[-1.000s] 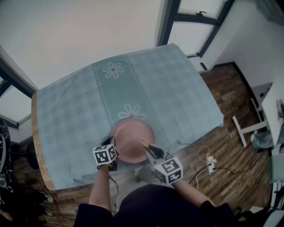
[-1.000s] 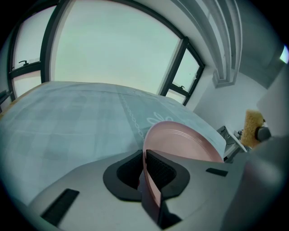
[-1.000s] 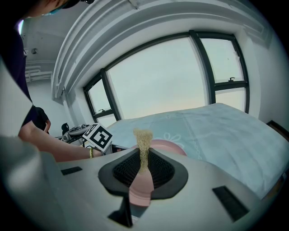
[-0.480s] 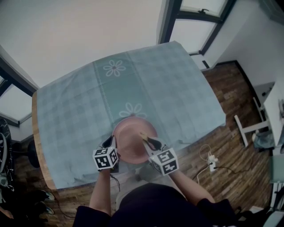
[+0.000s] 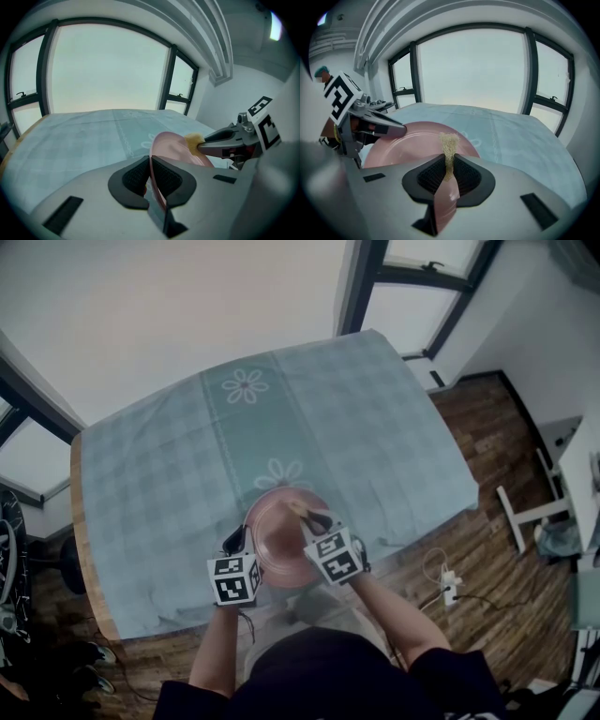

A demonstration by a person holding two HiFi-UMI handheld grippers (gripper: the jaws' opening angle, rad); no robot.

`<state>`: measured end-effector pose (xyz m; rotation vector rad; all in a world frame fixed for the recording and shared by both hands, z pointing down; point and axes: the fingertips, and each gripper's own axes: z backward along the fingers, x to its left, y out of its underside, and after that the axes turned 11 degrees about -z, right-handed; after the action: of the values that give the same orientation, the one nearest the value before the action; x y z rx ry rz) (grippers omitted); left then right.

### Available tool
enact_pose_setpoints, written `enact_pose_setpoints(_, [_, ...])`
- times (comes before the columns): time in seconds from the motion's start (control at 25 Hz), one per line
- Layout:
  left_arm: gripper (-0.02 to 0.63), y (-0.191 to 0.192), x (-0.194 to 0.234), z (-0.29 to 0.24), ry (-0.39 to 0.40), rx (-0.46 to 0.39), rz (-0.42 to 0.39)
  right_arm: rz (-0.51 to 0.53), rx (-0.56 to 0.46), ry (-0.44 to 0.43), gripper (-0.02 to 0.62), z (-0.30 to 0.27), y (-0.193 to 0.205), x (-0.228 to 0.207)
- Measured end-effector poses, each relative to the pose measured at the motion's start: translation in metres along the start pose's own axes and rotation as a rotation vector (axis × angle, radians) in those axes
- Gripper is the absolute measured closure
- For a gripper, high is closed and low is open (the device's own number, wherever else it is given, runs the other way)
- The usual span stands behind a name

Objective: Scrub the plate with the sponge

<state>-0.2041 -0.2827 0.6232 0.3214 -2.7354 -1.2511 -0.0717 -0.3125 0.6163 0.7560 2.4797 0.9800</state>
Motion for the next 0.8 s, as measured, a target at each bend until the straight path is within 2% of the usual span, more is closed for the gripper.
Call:
enact_pose_setpoints(0.4, [0.583, -0.018, -0.011, 0.009, -0.030, -0.017, -0.106, 0.105, 0.066, 0.036, 0.541, -0.024, -0.001, -0.010])
enact_pose_setpoints(0.6, [0.583, -0.022, -0.013, 0.010, -0.039, -0.026, -0.151, 0.120, 0.087, 0.036, 0.541, -0.027, -0.001, -0.007])
enact_pose_setpoints(0.8, [0.583, -0.023, -0.014, 0.009, -0.035, -0.031, -0.159, 0.110, 0.100, 0.018, 0.541, -0.027, 0.001, 0.003])
